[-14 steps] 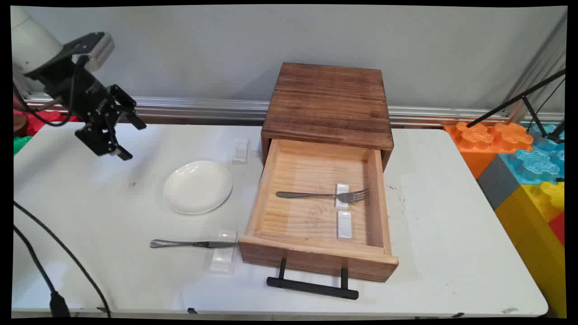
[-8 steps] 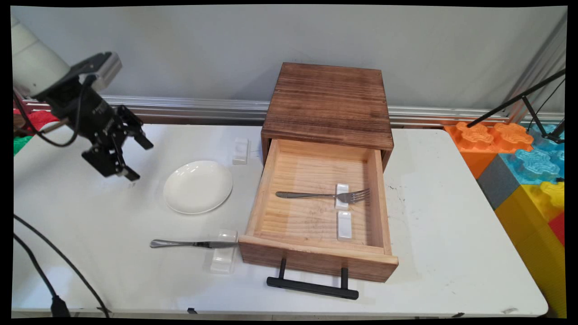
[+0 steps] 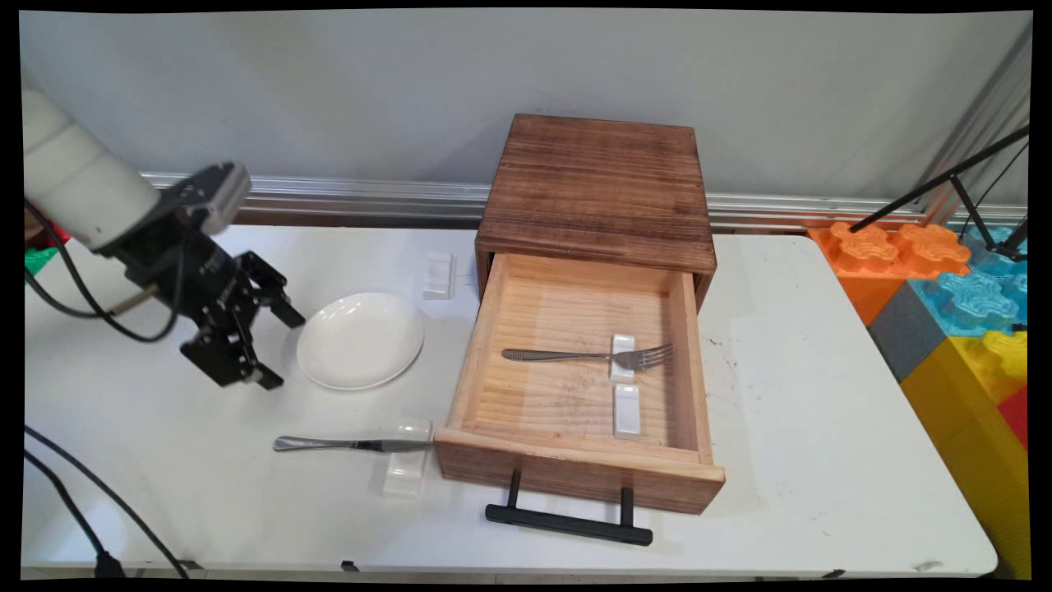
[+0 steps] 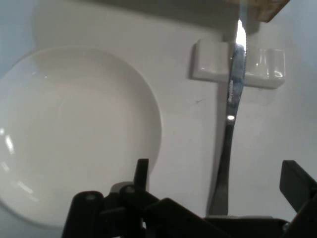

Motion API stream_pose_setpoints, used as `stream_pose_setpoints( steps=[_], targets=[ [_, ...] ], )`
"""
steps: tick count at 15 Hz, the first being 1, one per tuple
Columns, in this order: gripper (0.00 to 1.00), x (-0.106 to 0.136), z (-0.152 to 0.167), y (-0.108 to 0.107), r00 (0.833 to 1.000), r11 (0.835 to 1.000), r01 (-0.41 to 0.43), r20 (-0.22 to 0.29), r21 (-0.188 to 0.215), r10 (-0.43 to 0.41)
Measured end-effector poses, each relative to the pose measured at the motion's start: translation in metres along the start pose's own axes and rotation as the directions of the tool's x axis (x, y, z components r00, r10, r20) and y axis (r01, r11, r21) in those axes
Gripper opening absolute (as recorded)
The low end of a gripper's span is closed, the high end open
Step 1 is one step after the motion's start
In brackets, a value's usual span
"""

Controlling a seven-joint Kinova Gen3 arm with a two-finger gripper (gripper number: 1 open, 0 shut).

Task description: Pick up the knife from the right of the white plate

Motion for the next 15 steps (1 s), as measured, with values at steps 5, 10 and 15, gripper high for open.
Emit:
stream_pose_setpoints(
  steps=[5, 10, 15],
  targets=[
    [1.00, -0.001, 0.029, 0.013, 1.000, 1.000, -0.012, 0.003, -0.015, 0.012],
    [1.00, -0.001, 0.063, 0.020, 1.000, 0.999, -0.030, 0.002, -0.023, 0.030],
    [1.00, 0.000, 0.095, 0.022, 0.999, 0.999, -0.046, 0.000, -0.026, 0.046]
  ],
)
